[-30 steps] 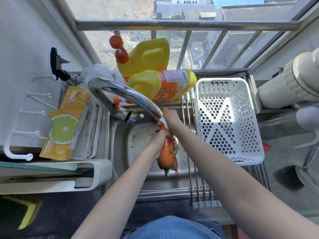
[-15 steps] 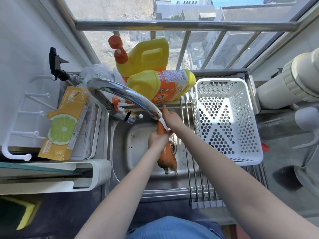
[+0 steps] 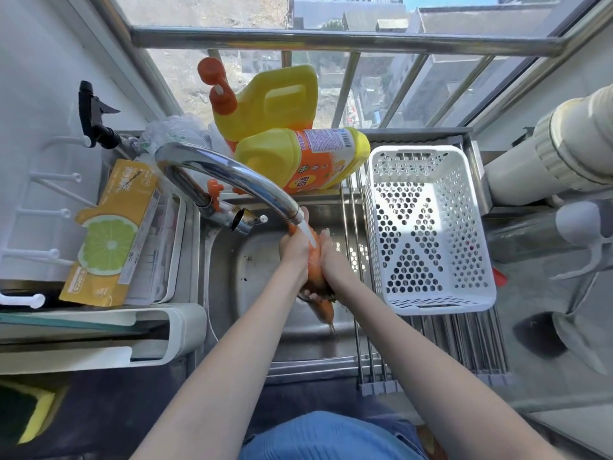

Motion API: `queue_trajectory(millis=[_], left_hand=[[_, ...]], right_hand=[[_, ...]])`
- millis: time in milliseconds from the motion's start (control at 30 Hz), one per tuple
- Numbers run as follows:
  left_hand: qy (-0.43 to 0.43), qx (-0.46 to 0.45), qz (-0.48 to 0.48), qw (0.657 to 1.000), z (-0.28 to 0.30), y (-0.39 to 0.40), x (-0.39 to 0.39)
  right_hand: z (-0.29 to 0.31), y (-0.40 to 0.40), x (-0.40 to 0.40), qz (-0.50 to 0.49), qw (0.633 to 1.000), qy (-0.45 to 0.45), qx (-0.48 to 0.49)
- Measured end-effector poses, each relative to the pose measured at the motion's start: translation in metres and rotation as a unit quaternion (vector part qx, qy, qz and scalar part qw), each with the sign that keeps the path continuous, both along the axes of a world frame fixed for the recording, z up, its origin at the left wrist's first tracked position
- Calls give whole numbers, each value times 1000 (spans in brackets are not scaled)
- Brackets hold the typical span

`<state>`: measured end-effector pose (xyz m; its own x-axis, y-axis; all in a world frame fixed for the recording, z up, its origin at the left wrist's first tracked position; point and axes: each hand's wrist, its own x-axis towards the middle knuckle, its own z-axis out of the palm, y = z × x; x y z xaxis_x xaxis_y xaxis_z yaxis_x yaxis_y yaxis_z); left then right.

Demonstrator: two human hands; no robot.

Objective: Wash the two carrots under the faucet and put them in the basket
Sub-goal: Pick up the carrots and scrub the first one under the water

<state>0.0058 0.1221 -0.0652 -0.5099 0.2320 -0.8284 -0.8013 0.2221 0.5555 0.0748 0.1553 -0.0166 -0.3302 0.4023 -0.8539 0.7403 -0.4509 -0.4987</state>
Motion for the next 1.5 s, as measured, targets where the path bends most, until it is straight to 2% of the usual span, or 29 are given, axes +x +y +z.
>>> queue_trajectory(millis=[100,267,333,433,500,567,700,867,933,1067,1167,1233,1367,1433,1500], left_hand=[[13,-16,-13,1000,-3,3,2],[3,-8,-56,998,-5,2,-3],[9,-2,-69,998,-19,0,-6],[10,-38,-87,995,-41,-4,-4],[-9,-37,-71,997,-41,-6,0],[7,-45,-72,996,-35,-10,7],[66,-35,-150,986,-17,-17,20],[96,48,-162,981,-8,-35,25],[54,67,-163,983,-10,-41,27],[-130,90,-73,985,-4,-47,26],[-158,105,-50,981,-4,-47,28],[-133,108,-37,985,0,-45,31],[2,68,-73,995,-2,-45,31],[37,43,-93,994,1,-46,26],[48,3,-108,993,1,-48,22]], right_hand=[[-3,-3,4,14,996,-3,87],[-20,-19,6,64,968,25,241],[-20,-20,1,57,978,23,202],[-24,-18,-4,22,989,32,145],[-29,-18,-5,13,984,45,172],[-30,-17,-7,1,984,40,173],[-37,-13,-7,34,983,-6,180],[-43,-24,-4,29,969,-3,243],[-41,-27,-4,6,967,7,256],[-38,-30,-1,18,956,17,292],[-45,-28,-2,45,946,23,320],[-53,-24,-6,75,936,36,341],[-57,-15,-14,104,935,25,338],[-54,-18,-18,46,967,38,247],[-51,-22,-21,-8,983,78,167]])
